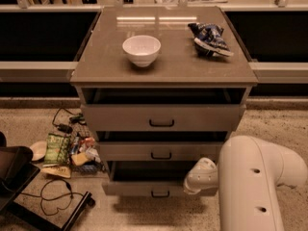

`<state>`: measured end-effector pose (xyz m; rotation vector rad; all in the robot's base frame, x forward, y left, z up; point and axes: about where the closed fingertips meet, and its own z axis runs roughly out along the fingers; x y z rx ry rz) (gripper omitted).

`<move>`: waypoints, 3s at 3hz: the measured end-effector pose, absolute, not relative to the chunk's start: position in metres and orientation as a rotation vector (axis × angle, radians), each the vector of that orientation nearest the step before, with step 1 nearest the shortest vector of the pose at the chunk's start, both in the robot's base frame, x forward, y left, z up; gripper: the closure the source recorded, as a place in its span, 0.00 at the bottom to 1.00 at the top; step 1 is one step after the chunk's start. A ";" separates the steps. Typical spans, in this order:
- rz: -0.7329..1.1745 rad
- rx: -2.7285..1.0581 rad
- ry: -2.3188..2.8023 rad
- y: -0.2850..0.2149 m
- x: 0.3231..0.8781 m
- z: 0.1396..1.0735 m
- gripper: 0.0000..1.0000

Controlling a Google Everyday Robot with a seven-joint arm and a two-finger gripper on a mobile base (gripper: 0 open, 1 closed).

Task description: Open bottom drawer

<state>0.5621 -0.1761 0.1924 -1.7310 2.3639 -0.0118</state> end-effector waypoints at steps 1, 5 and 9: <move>-0.012 -1.731 2.364 -0.175 0.564 0.193 1.00; 0.102 -1.679 2.455 -0.186 0.493 0.198 1.00; 0.201 -1.643 2.537 -0.192 0.436 0.201 1.00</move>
Offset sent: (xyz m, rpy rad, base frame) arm -0.2578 -0.0326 0.0466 0.1630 0.2365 -0.2555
